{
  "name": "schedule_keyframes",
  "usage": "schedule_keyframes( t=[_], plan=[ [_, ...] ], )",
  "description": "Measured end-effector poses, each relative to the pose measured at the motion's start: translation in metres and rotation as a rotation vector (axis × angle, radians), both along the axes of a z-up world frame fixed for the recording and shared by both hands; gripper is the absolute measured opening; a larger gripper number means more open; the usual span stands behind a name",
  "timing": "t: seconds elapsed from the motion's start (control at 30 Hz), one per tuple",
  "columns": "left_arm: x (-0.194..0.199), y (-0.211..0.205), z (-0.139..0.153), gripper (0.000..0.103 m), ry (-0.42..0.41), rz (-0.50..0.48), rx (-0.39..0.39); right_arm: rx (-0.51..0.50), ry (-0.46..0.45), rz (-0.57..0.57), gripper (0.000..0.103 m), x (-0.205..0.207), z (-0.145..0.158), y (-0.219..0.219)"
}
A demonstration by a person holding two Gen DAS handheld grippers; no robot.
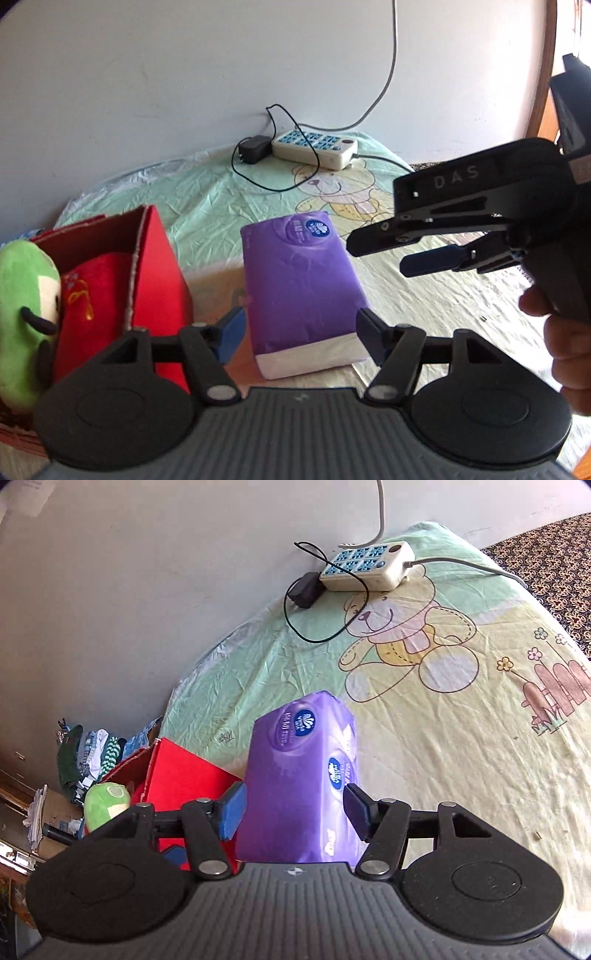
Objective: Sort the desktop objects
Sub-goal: 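Move the right gripper to the purple tissue pack and grasp it, then lift the purple tissue pack with the right gripper and carry it over the red box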
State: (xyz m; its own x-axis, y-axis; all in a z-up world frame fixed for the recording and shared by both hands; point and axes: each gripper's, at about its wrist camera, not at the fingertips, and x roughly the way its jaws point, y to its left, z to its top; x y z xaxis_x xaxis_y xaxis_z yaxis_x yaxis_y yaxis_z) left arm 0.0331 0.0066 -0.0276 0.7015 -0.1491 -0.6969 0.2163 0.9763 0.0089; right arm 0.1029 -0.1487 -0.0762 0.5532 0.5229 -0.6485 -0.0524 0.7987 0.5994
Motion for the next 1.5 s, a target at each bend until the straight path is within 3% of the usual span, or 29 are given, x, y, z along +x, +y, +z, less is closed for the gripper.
schedule_keyframes(
  t=[0.2, 0.33, 0.53, 0.83, 1.17, 1.5],
  plan=[
    [0.031, 0.005, -0.021, 0.086, 0.049, 0.087, -0.040, 0.001, 0.030, 0.057, 0.063, 0.015, -0.012, -0.003],
    [0.051, 0.010, -0.033, 0.092, 0.095, 0.095, -0.090, -0.002, 0.049, 0.091, 0.067, 0.029, -0.019, 0.004],
    [0.068, 0.006, -0.043, 0.094, 0.121, 0.074, -0.135, 0.001, 0.109, 0.128, 0.068, 0.051, -0.039, 0.012],
    [0.078, -0.003, -0.049, 0.098, 0.131, 0.080, -0.119, 0.067, 0.160, 0.167, 0.080, 0.064, -0.056, 0.015],
    [0.065, -0.018, -0.041, 0.097, 0.151, 0.052, -0.127, 0.068, 0.159, 0.160, 0.074, 0.049, -0.053, 0.001],
    [0.058, -0.025, -0.045, 0.099, 0.170, 0.038, -0.121, 0.081, 0.176, 0.112, 0.075, 0.038, -0.055, -0.010]
  ],
)
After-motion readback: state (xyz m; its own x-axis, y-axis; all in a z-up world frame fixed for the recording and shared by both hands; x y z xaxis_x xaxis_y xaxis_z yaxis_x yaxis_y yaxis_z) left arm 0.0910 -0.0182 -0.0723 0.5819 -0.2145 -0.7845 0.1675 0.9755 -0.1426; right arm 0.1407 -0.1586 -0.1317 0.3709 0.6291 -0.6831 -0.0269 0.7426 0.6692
